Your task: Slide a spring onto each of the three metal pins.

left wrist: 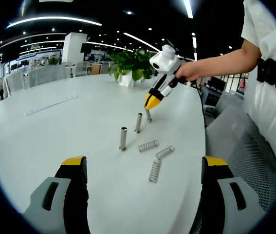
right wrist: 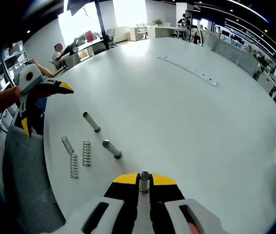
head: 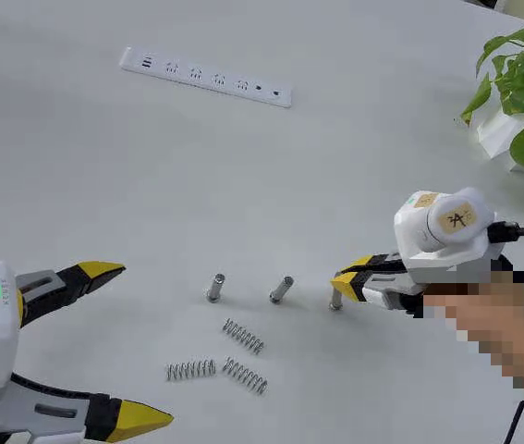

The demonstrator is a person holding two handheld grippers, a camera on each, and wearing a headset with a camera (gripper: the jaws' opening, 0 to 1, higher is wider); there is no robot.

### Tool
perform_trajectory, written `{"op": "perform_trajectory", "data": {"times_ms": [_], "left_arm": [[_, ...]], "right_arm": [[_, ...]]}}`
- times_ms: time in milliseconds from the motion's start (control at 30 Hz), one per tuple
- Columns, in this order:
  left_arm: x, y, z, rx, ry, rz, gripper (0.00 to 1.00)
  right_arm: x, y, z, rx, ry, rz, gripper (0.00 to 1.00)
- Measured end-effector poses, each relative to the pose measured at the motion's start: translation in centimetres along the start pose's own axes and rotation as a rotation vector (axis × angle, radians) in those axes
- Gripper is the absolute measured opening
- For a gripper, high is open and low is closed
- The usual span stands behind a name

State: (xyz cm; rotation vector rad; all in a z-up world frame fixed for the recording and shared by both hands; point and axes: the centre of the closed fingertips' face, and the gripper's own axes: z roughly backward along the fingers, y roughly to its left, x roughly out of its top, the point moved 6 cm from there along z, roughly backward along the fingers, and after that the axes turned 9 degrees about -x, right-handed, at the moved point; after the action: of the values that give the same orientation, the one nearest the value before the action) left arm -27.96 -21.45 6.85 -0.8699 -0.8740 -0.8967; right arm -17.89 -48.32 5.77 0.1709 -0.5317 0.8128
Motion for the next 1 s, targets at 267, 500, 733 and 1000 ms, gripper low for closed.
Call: {"op": "perform_trajectory", "data": {"times_ms": [267,500,733,1000], "left_arm": [[0.2,-0.2,0.0,0.002,-0.001,-0.005,0.97],[0.4,-0.4,0.0,0.0,0.0,-0.007,0.97],[0.5,-0.5,-0.1,-0.006,0.004,-0.01,0.97],[0.6,-0.3,-0.2,-0.009,0.007,-0.014,0.97]], "right_arm": [[-0.6,0.1,0.5,-0.007,-0.005,-0.005,0.05],[-1.1,0.1,0.9,-0.009,-0.005,-0.007,0.05],[-1.5,0.2,1.1,-0.012,-0.006,-0.016,0.05],[-1.6,0.2,1.2,-0.017,-0.01,-0.025,0.05]]}}
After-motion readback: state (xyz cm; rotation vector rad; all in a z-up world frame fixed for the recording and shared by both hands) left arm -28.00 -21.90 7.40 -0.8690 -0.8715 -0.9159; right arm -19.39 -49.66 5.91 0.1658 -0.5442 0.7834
